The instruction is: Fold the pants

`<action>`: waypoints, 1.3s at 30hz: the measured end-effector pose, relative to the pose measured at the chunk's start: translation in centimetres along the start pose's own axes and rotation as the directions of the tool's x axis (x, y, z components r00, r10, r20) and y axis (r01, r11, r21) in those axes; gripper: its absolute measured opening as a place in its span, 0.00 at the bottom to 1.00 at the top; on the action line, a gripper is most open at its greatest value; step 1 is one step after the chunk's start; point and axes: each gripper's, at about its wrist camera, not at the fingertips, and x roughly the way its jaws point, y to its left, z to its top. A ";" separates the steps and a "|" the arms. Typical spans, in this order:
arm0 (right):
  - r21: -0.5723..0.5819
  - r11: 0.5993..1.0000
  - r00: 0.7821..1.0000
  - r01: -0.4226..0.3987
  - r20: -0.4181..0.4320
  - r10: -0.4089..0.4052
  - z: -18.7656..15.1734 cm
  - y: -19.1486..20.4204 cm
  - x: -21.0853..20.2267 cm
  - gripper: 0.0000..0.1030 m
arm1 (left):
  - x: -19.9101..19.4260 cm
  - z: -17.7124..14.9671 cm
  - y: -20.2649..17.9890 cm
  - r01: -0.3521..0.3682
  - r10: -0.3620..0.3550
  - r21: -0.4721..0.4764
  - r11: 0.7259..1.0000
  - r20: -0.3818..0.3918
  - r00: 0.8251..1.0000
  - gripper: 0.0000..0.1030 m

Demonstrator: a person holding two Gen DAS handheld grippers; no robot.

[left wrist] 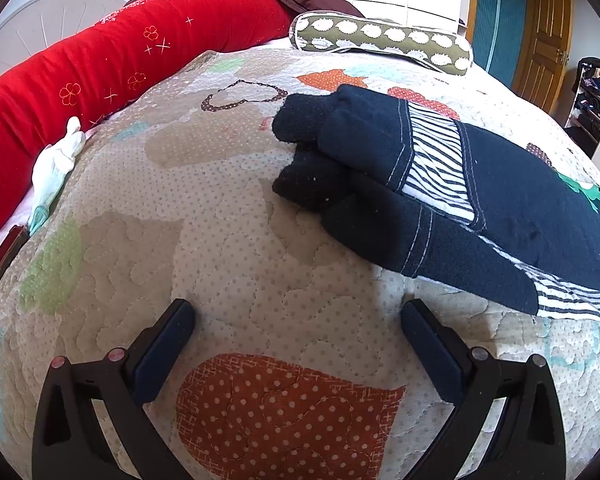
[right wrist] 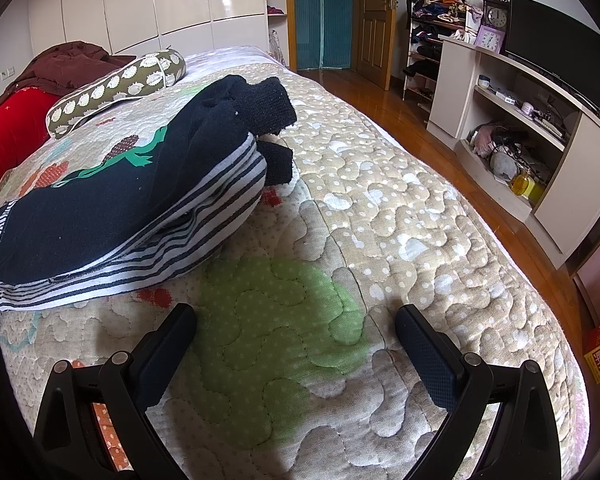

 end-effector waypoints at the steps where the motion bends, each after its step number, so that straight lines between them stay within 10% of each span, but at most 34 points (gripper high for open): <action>1: 0.000 1.000 1.000 0.000 0.000 0.000 0.0 0.0 0.0 0.99 | 0.1 0.0 0.0 0.003 -0.003 -0.001 1.000 0.000 1.000 1.00; 35: 0.000 1.000 0.998 -0.028 -0.051 0.028 0.4 -0.5 0.1 1.00 | -0.8 0.2 -0.5 -0.047 0.047 0.008 0.999 -0.027 0.999 1.00; 39: 0.001 0.998 0.991 -0.062 -0.115 0.062 1.0 -1.0 0.6 1.00 | -1.2 1.0 0.8 0.055 -0.056 -0.012 0.998 -0.111 0.992 1.00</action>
